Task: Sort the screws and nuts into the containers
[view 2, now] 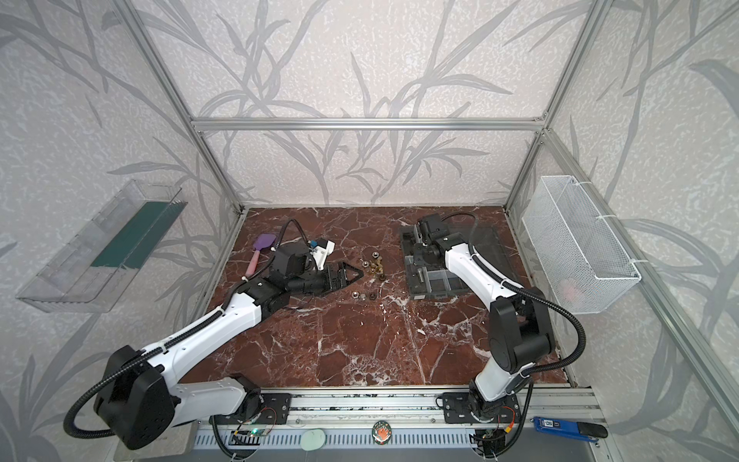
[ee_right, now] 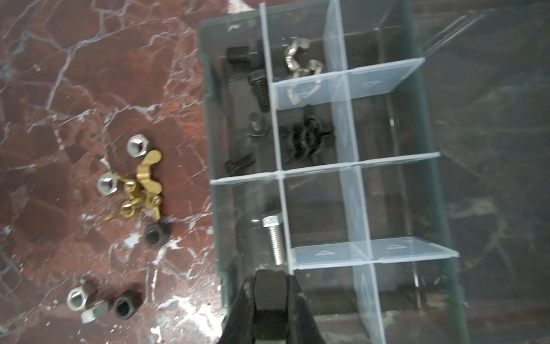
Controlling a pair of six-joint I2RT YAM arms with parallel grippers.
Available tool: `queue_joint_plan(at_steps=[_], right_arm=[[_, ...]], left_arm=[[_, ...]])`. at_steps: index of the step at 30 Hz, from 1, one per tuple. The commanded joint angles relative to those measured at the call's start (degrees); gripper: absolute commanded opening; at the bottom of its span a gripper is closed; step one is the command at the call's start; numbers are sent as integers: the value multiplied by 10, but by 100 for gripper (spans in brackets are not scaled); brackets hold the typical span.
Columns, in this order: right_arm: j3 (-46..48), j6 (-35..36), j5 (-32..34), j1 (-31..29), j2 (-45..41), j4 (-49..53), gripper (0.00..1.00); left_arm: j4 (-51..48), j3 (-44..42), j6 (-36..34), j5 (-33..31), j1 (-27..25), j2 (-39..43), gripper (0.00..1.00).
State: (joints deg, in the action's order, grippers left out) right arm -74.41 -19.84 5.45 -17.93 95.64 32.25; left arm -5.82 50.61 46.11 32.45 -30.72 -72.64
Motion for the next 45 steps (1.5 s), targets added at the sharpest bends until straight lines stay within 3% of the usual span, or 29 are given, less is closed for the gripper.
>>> queue_joint_plan(at_steps=[1, 6, 14, 21, 26, 30, 38, 45], right_arm=[[-7, 7, -13, 17, 40, -10, 10], [-43, 13, -24, 37, 97, 6, 11], [-57, 16, -15, 40, 137, 11, 20], [-71, 28, -7, 41, 127, 32, 29], [-59, 33, -35, 35, 71, 32, 31], [-48, 36, -54, 3, 29, 32, 32], [-8, 30, -59, -104, 25, 9, 33], [-4, 33, -74, -178, 83, -15, 36]], left_arm=[[13, 22, -1, -3, -6, -7, 99], [10, 27, -1, -4, -10, -13, 99], [7, 19, -1, -10, -11, -10, 99], [10, 18, -2, -9, -11, -15, 99], [3, 17, -10, -16, -12, -6, 99], [-6, 13, -20, -27, -10, 6, 99], [11, -26, -11, -32, -3, 26, 99], [11, -58, -8, -34, 6, 55, 99]])
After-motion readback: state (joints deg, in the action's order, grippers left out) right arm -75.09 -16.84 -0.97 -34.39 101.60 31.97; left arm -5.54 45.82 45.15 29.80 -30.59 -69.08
